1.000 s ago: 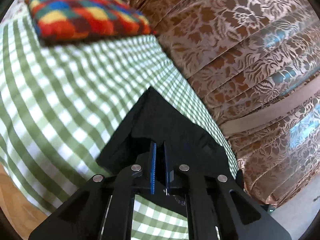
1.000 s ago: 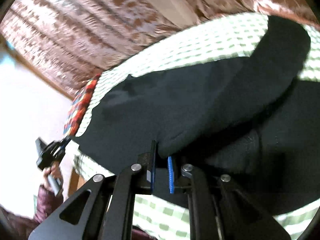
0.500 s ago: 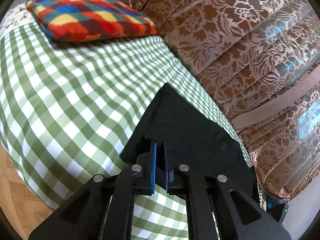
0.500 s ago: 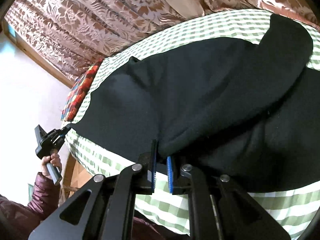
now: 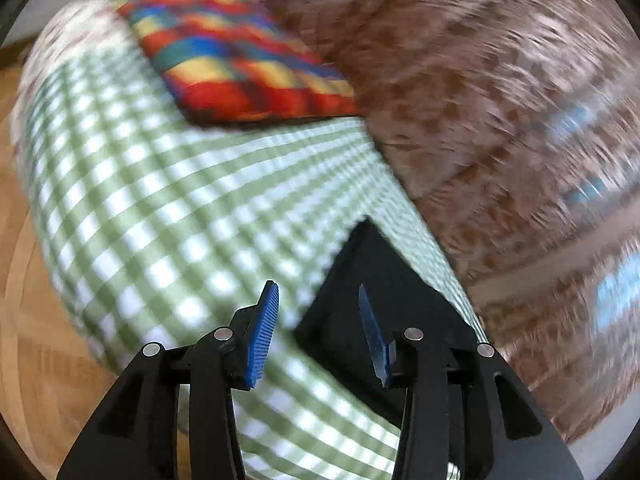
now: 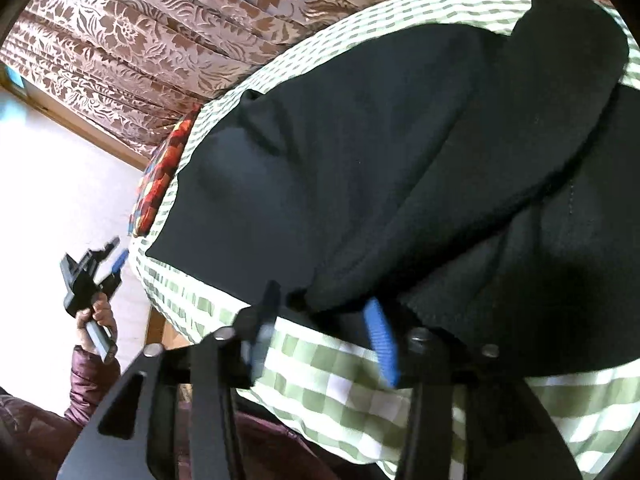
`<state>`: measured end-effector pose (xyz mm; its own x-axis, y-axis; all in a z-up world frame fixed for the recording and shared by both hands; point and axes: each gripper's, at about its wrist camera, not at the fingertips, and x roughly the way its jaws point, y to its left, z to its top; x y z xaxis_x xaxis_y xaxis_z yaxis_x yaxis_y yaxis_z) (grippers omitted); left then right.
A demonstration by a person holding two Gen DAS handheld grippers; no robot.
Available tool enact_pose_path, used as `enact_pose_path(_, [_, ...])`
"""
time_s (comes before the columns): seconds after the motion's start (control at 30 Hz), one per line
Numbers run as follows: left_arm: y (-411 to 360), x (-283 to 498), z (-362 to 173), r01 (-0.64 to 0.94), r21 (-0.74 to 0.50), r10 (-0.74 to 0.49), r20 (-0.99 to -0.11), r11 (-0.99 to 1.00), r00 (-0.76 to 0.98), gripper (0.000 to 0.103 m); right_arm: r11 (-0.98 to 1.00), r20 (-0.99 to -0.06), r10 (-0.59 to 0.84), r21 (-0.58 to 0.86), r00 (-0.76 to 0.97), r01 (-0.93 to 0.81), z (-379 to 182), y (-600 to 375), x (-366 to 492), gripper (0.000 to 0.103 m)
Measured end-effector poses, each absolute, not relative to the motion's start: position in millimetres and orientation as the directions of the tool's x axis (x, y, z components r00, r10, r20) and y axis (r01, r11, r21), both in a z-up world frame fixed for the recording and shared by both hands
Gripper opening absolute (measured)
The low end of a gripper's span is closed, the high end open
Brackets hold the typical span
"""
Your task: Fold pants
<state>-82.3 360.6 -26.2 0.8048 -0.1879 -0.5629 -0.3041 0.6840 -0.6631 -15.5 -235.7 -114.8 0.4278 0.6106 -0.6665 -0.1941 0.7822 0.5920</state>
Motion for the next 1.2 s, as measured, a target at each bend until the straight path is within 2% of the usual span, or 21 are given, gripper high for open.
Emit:
enact_pose_path(0.13, [307.3,-55.8,-10.9,-0.158,-0.613,-0.290,-0.565,0.774,0.773,0.040,0.806,-0.679,0.577,0.566,0.454,-0.177,-108.0,-249.2,-27.3,0.052])
enact_pose_path(0.2, [274.5,-36.7,-17.0,-0.129,-0.528,-0.292,-0.639,0.840,0.712,0.040,0.818,-0.679,0.549,0.558,0.487,-0.144,-104.1,-266.6,-35.9,0.058])
enact_pose_path(0.27, [252.1,-18.8,-38.0,-0.169,-0.433,-0.246,-0.745,0.885,0.620,0.040,0.836,-0.685,0.499,0.541,0.531,-0.087,-99.4,-289.1,-39.9,0.062])
enact_pose_path(0.3, [244.2,-11.7,-43.2,-0.181,-0.418,-0.238,-0.766,0.890,0.598,0.040,0.846,-0.688,0.467,0.531,0.556,-0.053,-95.3,-300.4,-39.4,0.064])
enact_pose_path(0.43, [201.1,-8.4,-33.7,-0.048,-0.412,-0.296,-0.727,0.910,0.620,0.040,0.876,-0.692,0.314,0.476,0.650,0.083,-65.9,-345.3,-12.4,0.066])
enact_pose_path(0.57, [145.1,-3.2,-20.1,0.171,-0.422,-0.436,-0.683,0.890,0.586,0.040,0.893,-0.694,0.186,0.415,0.696,0.175,-40.2,-361.1,41.8,0.080])
enact_pose_path(0.67, [95.8,1.8,-16.6,0.327,-0.434,-0.543,-0.671,0.840,0.505,0.040,0.909,-0.731,0.137,0.361,0.668,0.209,-36.4,-355.9,105.8,0.082])
enact_pose_path(0.77, [49.7,3.5,-20.0,0.441,-0.448,-0.618,-0.671,0.778,0.410,0.040,0.938,-0.800,0.038,0.235,0.599,0.255,-47.3,-345.9,161.0,0.083])
enact_pose_path(0.8, [37.6,6.3,-20.6,0.469,-0.456,-0.639,-0.668,0.757,0.382,0.042,0.945,-0.822,0.009,0.194,0.569,0.264,-54.5,-346.7,170.6,0.083])
enact_pose_path(0.83, [30.2,4.8,-22.1,0.489,-0.462,-0.654,-0.664,0.740,0.363,0.051,0.950,-0.852,-0.034,0.135,0.522,0.282,-64.7,-347.1,184.7,0.083])
enact_pose_path(0.87, [17.2,3.1,-21.6,0.526,-0.469,-0.679,-0.656,0.709,0.330,0.055,0.952,-0.883,-0.077,0.073,0.462,0.298,-79.2,-346.8,198.2,0.073])
enact_pose_path(0.9, [6.8,2.8,-21.3,0.549,-0.474,-0.693,-0.652,0.689,0.307,0.057,0.955,-0.899,-0.092,0.042,0.427,0.295,-89.4,-348.4,203.7,0.053])
enact_pose_path(0.93, [-2.0,1.3,-20.6,0.570,-0.481,-0.708,-0.648,0.666,0.281,0.058,0.958,-0.909,-0.114,0.006,0.400,0.286,-97.6,-348.4,208.1,0.052])
enact_pose_path(1.0, [-21.5,-1.5,-20.6,0.617,-0.482,-0.727,-0.649,0.622,0.225,0.058,0.965,-0.896,-0.120,-0.004,0.428,0.262,-93.4,-348.4,202.9,0.007])
enact_pose_path(1.2, [-78.4,-11.8,-27.7,0.735,-0.418,-0.712,-0.690,0.535,0.126,0.058,0.945,-0.798,0.023,0.214,0.602,0.248,-43.6,-379.4,135.3,0.006])
